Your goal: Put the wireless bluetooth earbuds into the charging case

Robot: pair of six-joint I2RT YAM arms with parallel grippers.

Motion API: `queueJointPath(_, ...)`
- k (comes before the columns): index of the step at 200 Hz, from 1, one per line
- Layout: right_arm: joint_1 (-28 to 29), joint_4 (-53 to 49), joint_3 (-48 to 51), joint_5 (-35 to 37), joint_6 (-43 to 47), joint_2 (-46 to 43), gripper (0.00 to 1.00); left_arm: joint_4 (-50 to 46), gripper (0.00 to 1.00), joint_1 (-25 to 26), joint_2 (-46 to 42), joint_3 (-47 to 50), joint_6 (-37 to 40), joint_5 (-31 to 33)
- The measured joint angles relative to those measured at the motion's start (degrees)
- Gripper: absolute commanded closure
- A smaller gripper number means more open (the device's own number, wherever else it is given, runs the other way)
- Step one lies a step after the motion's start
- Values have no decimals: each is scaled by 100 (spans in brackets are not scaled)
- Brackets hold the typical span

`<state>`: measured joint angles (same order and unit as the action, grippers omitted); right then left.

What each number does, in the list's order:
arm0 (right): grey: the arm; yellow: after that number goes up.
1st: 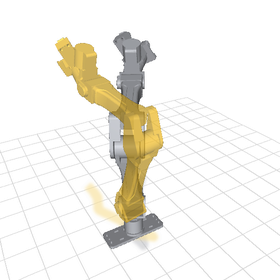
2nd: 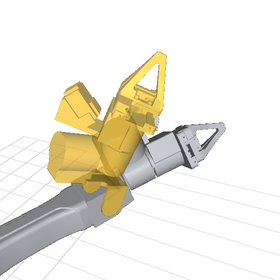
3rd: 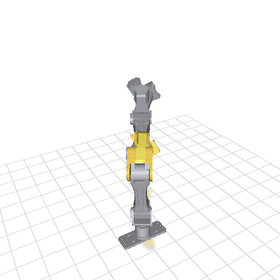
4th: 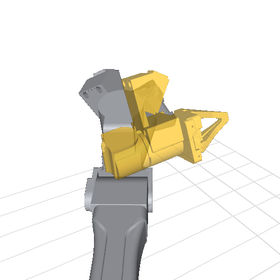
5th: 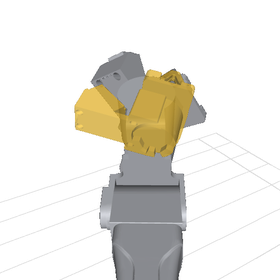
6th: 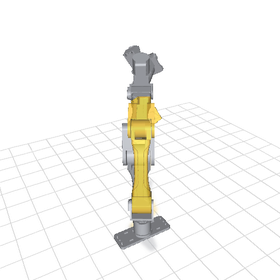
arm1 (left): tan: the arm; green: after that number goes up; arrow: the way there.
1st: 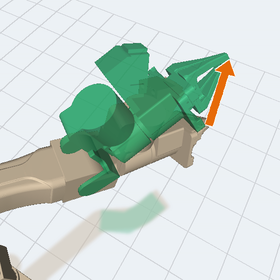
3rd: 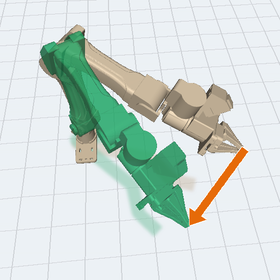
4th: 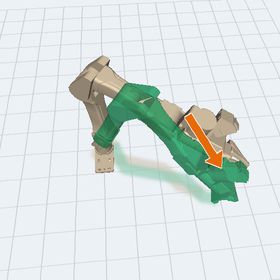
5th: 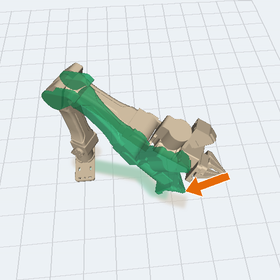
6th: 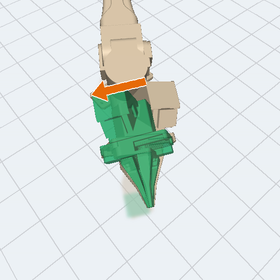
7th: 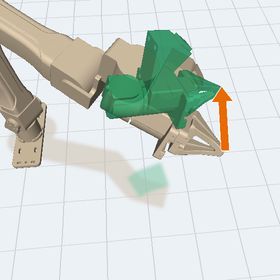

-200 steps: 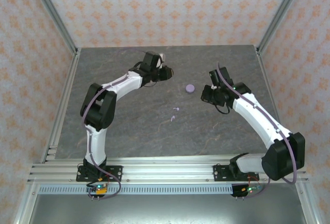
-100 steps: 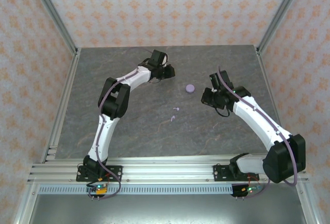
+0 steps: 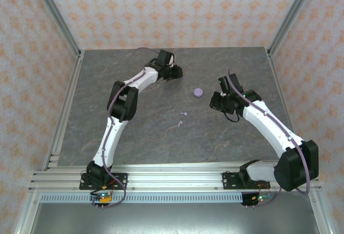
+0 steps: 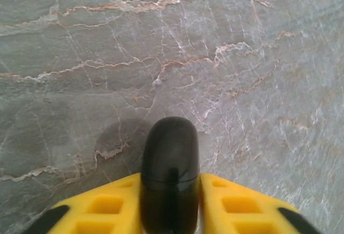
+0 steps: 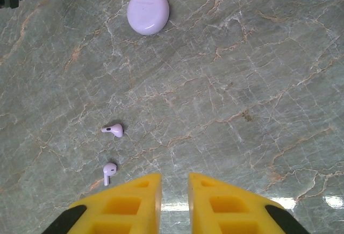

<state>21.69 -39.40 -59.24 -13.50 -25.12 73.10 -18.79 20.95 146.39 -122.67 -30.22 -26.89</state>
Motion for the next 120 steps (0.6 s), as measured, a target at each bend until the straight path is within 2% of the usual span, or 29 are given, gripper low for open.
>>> queueJointPath(56, 0, 0, 0, 4, 4, 0, 73, -229, 37, 11, 98, -245, 120, 164)
queueJointPath(89, 0, 0, 0, 52, 46, 2, 67, -452, 35, 26, -76, -107, 330, 518)
queueJointPath(120, 0, 2, -24, 192, 205, 177, 61, -625, 34, -2, -726, 675, 507, 820)
